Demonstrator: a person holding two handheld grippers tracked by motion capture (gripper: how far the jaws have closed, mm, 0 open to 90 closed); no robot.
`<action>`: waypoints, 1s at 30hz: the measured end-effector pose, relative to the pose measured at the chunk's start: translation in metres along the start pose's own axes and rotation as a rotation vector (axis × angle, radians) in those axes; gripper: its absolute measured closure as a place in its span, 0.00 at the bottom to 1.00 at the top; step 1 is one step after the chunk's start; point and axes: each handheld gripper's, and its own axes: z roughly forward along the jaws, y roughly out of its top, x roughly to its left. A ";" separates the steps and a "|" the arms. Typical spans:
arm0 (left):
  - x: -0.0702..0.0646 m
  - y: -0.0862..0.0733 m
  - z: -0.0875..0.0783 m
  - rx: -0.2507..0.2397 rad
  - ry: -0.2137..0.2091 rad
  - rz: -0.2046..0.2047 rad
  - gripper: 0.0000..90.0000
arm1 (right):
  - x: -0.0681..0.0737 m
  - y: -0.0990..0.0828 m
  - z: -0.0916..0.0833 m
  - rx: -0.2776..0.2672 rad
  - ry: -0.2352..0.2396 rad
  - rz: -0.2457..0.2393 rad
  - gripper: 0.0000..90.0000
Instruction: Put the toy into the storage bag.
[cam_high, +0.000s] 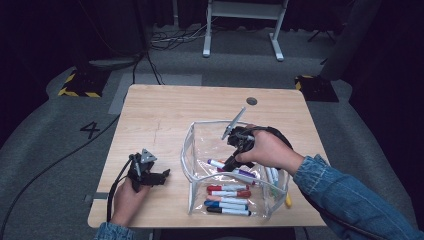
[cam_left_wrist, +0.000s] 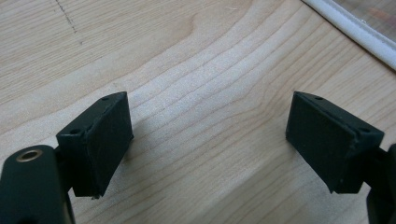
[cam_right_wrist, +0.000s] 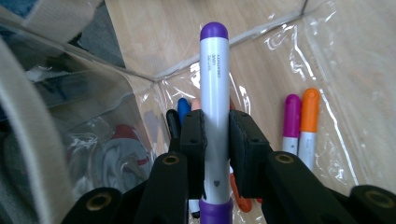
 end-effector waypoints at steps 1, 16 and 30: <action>0.000 0.000 0.000 0.000 0.001 0.000 0.16 | -0.001 0.000 0.005 0.014 0.005 0.002 0.85; 0.000 0.000 0.000 0.000 0.001 0.000 0.16 | -0.014 -0.008 0.055 0.133 0.116 0.028 0.85; 0.000 0.000 0.000 0.000 0.001 0.000 0.16 | -0.016 -0.014 0.082 0.275 0.113 0.022 0.85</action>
